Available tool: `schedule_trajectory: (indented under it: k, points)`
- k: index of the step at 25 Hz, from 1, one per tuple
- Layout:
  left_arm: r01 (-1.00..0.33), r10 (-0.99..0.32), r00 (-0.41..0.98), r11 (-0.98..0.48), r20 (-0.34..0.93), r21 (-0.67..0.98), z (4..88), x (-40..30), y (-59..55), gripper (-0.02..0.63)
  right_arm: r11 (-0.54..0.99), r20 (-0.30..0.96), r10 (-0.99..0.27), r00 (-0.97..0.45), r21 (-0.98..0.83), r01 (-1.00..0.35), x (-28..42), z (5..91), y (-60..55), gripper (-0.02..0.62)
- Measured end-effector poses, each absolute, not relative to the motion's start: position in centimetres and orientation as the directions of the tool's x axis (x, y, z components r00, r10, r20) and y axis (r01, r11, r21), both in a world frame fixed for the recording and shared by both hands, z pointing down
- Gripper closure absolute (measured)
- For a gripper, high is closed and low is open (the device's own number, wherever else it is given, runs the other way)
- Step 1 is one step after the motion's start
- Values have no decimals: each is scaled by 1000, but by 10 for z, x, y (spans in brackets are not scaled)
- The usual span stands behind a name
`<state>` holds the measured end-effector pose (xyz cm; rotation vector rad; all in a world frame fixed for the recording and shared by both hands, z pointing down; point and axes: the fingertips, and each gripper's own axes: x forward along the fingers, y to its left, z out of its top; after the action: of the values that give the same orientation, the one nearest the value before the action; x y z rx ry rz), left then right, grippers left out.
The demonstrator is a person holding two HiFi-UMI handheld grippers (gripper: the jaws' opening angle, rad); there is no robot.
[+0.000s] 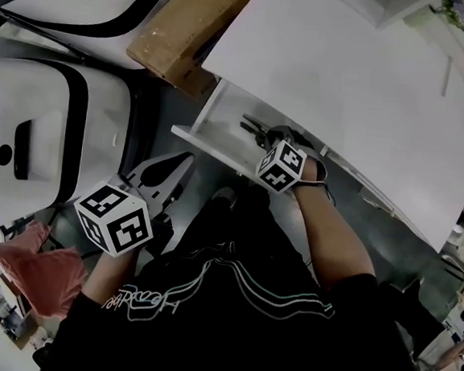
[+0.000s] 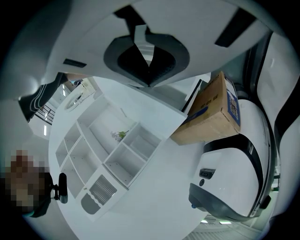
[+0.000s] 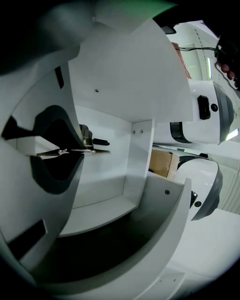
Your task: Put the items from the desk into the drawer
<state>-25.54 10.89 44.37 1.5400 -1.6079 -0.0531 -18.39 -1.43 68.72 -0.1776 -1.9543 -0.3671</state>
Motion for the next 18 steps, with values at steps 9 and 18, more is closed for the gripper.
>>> schedule_trajectory:
  k: [9, 18]
  points:
    - [-781, -822, 162, 232, 547, 580, 442, -259, 107, 586, 956, 933, 73, -354, 36, 292, -179, 694, 4, 530]
    - [-801, -842, 224, 128, 491, 585, 423, -252, 96, 586, 984, 870, 177, -460, -152, 92, -159, 646, 0, 420]
